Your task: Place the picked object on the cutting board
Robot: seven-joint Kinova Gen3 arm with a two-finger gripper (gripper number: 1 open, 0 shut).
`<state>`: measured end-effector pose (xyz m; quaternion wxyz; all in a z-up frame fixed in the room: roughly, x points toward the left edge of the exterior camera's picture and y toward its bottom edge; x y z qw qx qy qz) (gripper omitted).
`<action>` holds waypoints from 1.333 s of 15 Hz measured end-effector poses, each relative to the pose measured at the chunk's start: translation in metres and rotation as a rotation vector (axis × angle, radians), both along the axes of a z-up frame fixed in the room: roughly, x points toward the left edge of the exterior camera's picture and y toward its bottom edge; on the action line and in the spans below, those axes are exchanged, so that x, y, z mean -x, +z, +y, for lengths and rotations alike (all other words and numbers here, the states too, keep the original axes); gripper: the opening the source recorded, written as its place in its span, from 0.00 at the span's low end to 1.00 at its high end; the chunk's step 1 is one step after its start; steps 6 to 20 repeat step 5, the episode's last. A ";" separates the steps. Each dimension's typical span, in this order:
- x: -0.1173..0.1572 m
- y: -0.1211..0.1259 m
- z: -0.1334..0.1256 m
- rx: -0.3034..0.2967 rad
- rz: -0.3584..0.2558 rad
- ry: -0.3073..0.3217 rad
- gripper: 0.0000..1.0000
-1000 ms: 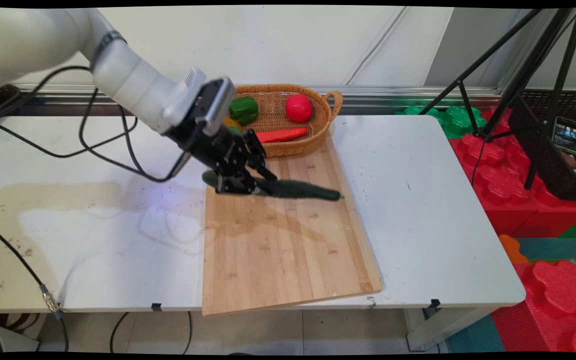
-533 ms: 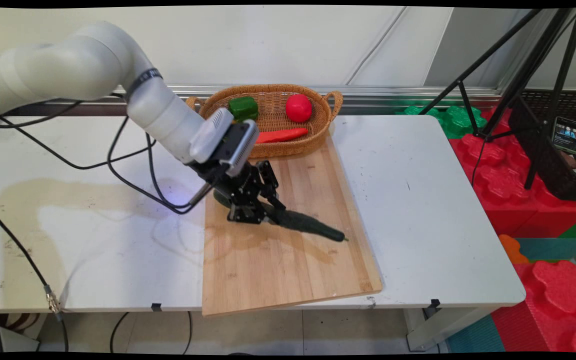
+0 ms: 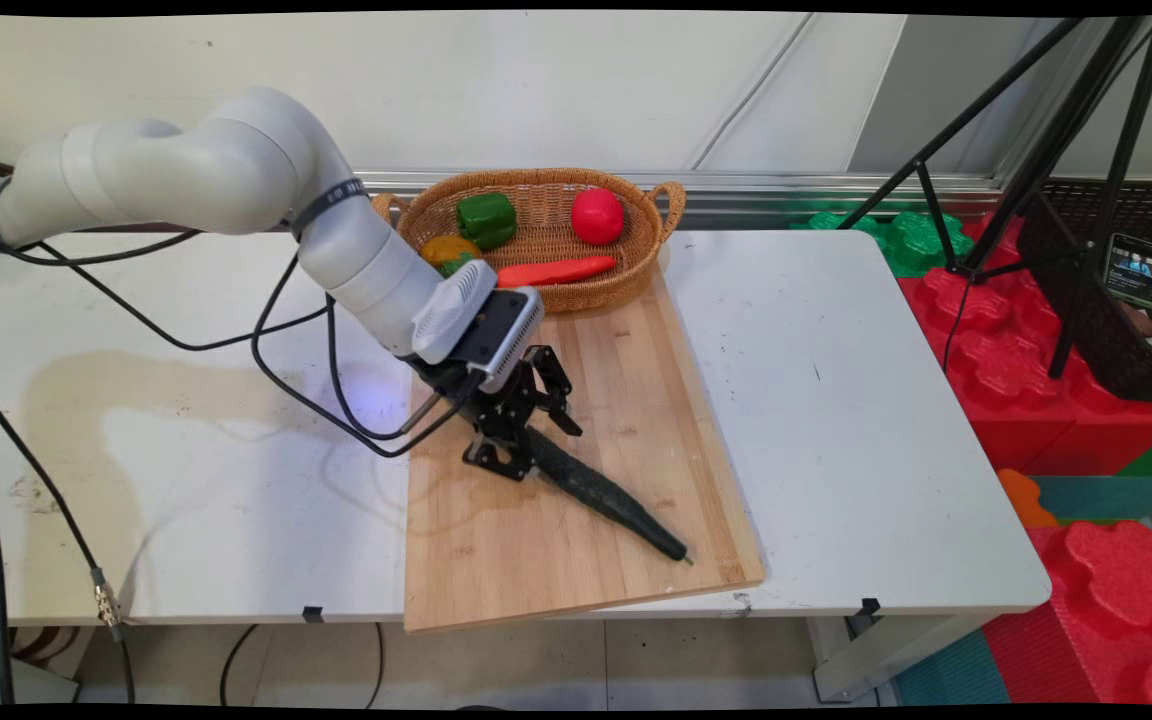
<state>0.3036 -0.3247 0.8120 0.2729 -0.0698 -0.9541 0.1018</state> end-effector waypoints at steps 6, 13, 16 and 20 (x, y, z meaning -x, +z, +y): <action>0.006 -0.005 -0.004 0.004 -0.002 0.007 1.00; 0.006 -0.005 -0.004 0.004 -0.002 0.007 1.00; 0.006 -0.005 -0.004 0.004 -0.002 0.007 1.00; 0.006 -0.005 -0.004 0.004 -0.002 0.007 1.00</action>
